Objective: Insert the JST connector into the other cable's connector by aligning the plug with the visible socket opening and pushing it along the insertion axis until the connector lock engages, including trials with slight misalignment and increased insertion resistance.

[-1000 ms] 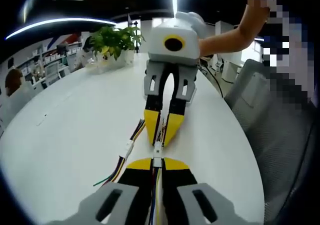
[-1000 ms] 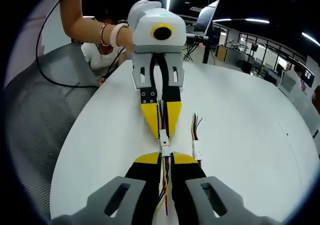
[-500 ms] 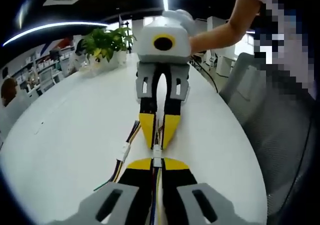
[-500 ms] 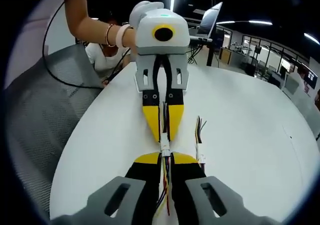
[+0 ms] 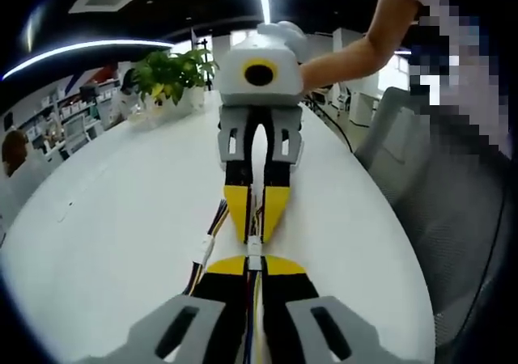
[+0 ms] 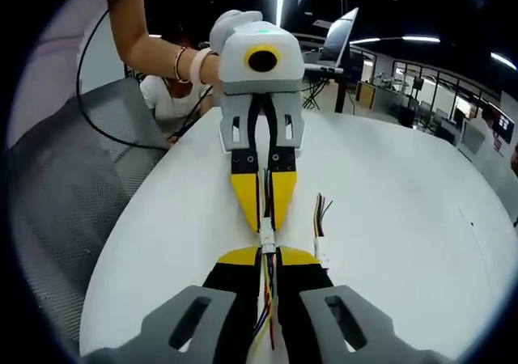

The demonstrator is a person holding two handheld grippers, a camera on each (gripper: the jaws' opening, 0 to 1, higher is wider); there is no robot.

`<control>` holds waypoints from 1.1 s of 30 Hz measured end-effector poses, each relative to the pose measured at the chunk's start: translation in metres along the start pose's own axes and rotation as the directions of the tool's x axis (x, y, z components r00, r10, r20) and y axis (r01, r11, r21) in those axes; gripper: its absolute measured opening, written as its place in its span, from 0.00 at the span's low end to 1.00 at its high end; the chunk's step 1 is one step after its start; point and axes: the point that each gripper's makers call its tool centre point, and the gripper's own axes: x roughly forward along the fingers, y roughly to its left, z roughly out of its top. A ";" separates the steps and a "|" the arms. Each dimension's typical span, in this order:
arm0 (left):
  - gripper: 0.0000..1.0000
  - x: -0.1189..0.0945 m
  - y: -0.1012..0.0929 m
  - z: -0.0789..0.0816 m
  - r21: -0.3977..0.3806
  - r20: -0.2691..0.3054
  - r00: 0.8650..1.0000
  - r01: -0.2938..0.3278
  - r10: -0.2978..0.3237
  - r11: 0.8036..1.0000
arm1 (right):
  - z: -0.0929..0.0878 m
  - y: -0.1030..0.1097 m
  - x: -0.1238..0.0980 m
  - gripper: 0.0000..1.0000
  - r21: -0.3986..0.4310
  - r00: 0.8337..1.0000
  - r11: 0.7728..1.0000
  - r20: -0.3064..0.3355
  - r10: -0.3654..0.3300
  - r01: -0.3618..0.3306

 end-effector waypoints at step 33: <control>0.00 0.012 0.016 -0.005 0.027 -0.023 1.000 -0.005 0.006 1.000 | -0.011 -0.018 0.003 0.04 0.002 0.999 0.999 -0.008 -0.045 0.045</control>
